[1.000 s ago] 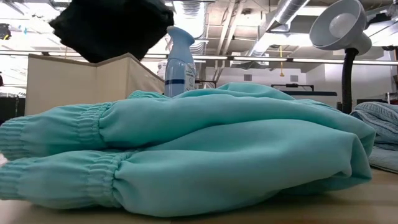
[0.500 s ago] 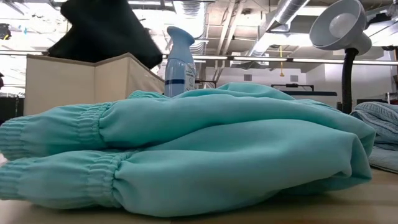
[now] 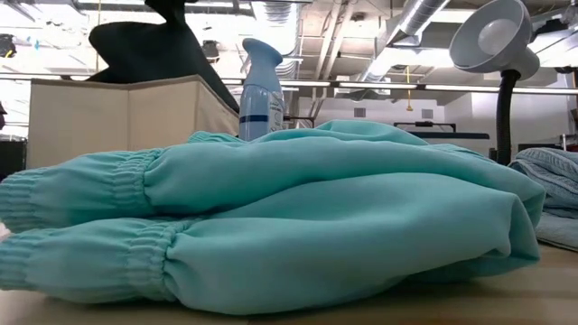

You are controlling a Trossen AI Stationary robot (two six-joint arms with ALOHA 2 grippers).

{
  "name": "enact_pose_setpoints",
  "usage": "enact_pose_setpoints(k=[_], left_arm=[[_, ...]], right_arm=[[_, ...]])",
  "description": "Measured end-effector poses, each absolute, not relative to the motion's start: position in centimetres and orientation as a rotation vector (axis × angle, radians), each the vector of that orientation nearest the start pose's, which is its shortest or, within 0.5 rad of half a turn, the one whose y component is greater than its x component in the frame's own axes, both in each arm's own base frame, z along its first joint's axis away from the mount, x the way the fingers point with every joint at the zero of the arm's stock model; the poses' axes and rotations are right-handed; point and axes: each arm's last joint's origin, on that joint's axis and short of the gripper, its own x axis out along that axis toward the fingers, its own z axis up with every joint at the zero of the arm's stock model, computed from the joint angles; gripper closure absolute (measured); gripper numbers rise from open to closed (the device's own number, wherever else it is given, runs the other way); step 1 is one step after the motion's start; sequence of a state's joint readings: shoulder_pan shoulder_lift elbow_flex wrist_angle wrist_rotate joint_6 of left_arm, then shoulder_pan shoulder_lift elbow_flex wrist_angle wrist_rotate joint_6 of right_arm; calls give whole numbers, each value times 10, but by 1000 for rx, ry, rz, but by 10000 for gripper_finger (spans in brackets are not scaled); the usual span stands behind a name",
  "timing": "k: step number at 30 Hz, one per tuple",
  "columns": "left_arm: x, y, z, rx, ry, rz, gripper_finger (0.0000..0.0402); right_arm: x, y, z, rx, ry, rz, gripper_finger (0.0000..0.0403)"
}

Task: Sort clothes
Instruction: Put the black pants into the laundry organizer

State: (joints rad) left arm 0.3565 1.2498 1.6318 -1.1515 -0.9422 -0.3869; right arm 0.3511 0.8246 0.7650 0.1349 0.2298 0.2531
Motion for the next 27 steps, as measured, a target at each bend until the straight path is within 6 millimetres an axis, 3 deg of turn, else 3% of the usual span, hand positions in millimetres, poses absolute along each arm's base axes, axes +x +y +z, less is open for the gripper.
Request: enact_pose_setpoints(k=[10,20,27], left_arm=[[197,99,419,-122,715,1329,369],[208,102,410,-135,778,1293,353],[208,99,410,-218,769,1218,314]], right_arm=[[176,57,350,274,-56,130,253],[176,57,350,274,-57,130,253],[176,57,350,274,-57,130,253]])
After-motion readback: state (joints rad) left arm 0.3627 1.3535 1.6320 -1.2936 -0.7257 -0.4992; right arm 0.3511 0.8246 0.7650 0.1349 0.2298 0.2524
